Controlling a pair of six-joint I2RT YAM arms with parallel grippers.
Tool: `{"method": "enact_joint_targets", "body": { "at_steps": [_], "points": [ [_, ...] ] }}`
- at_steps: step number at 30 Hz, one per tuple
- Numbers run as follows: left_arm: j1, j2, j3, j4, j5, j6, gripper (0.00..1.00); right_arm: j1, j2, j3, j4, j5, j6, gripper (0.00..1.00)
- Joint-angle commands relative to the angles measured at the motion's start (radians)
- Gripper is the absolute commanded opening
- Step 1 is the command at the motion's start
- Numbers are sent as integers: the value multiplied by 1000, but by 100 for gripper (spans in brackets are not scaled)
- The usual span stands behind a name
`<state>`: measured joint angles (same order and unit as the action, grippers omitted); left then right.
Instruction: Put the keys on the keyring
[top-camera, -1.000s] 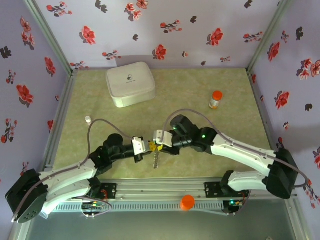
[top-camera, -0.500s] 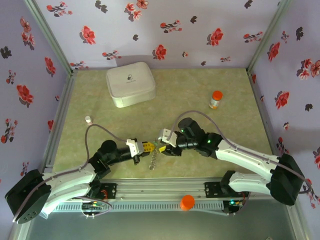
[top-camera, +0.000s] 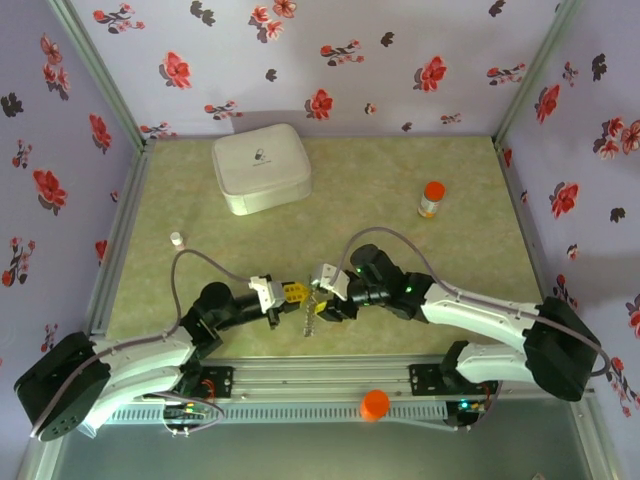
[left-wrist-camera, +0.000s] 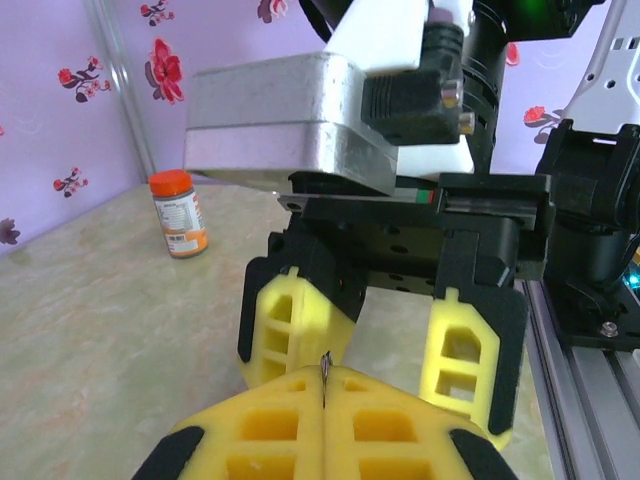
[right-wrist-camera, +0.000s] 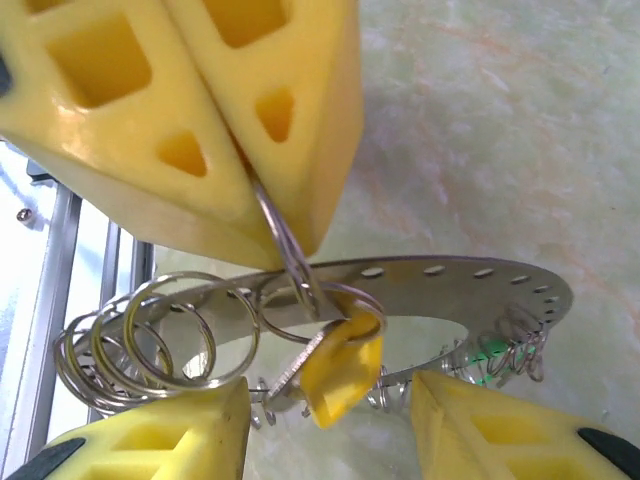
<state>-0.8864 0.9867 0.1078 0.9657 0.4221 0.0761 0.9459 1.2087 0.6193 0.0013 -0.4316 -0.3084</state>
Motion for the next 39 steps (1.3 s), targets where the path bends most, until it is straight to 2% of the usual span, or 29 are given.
{"method": "enact_joint_targets", "body": {
  "at_steps": [1,7,11,16,23,29,39],
  "points": [
    [0,11,0,100,1,-19,0,11,17,-20,65,-21,34,46],
    [0,7,2,99,1,-16,0,16,17,-59,167,65,55,39],
    [-1,5,1,98,-1,-17,0,16,3,-84,223,67,73,36],
    [-1,4,-3,99,0,-19,0,16,-19,-94,216,69,66,27],
    [0,2,-3,97,0,-18,0,12,-48,-96,193,49,72,21],
    [0,0,-11,97,-4,-15,0,13,-68,-80,164,44,72,8],
    [0,-13,-12,70,-8,1,0,12,-85,-45,119,42,54,0]
  ]
}}
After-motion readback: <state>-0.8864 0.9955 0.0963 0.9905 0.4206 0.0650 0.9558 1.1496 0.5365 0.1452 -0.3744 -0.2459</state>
